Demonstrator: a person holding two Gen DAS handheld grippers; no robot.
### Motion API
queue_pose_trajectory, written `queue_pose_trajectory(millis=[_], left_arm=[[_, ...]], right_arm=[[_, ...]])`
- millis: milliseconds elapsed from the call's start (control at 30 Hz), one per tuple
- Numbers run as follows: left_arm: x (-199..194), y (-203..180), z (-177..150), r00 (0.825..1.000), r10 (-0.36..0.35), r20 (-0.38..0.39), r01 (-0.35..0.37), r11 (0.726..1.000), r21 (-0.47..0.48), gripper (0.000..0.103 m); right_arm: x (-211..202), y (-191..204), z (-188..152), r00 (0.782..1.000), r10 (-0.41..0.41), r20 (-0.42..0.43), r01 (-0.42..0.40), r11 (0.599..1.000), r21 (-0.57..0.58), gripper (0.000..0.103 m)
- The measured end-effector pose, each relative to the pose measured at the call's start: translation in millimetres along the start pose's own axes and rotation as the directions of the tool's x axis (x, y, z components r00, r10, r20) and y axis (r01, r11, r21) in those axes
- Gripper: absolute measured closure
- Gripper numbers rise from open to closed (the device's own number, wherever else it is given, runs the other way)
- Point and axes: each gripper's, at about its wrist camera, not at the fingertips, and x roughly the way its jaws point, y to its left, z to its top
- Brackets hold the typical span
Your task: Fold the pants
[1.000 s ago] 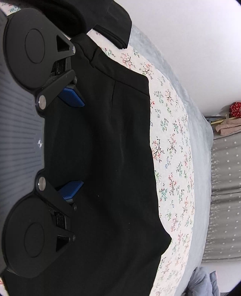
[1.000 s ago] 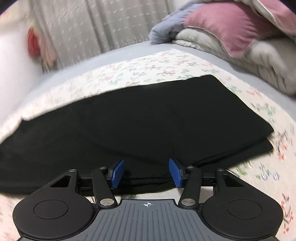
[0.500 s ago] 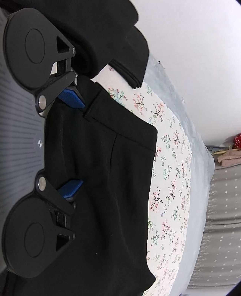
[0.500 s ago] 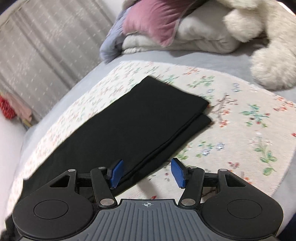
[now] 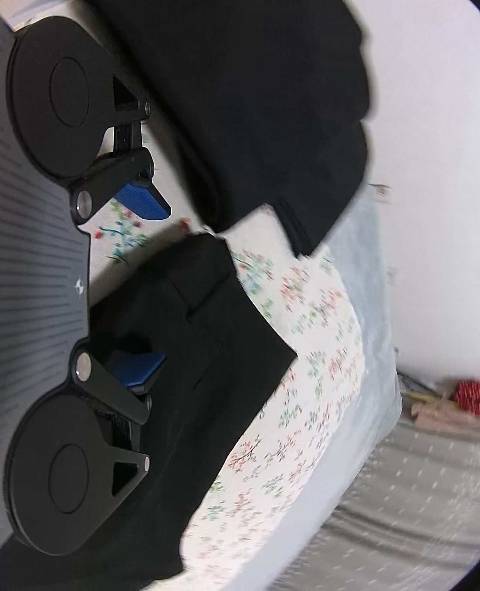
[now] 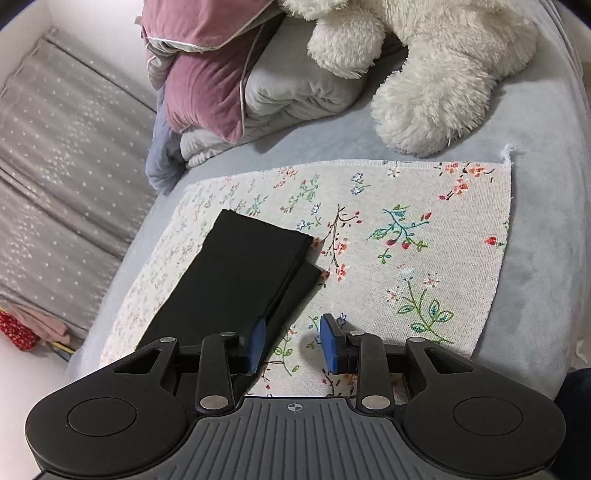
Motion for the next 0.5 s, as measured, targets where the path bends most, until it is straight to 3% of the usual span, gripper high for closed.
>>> queue_pose_trajectory(millis=[133,333,400,433,500], left_arm=[[3,27,2,0.997,-0.075,-0.030,0.067,0.980,-0.190,0.018],[6,17,-3,0.995,-0.089,-0.032,0.082,0.980,-0.183,0.020],[10,6,-2,1.000,-0.029,-0.011,0.028,0.993,-0.118,0.056],[13,4,0,1.000,-0.014,-0.008,0.013,0.997,-0.078,0.080],[17,5,7,1.000,-0.003,-0.002,0.003,0.997,-0.072,0.083]], right_arm=[[-6,9,-8,1.000,-0.025,0.008,0.025,0.998,-0.062,0.069],[-1,21,-15,0.997,-0.068,0.018,0.070,0.988,-0.140,0.068],[2,24,-16,0.997,-0.078,0.026,0.082,0.983,-0.165,0.068],[3,26,-17,0.996,-0.083,0.031,0.087,0.979,-0.182,0.069],[5,28,-18,0.994,-0.101,0.044,0.108,0.968,-0.226,0.074]])
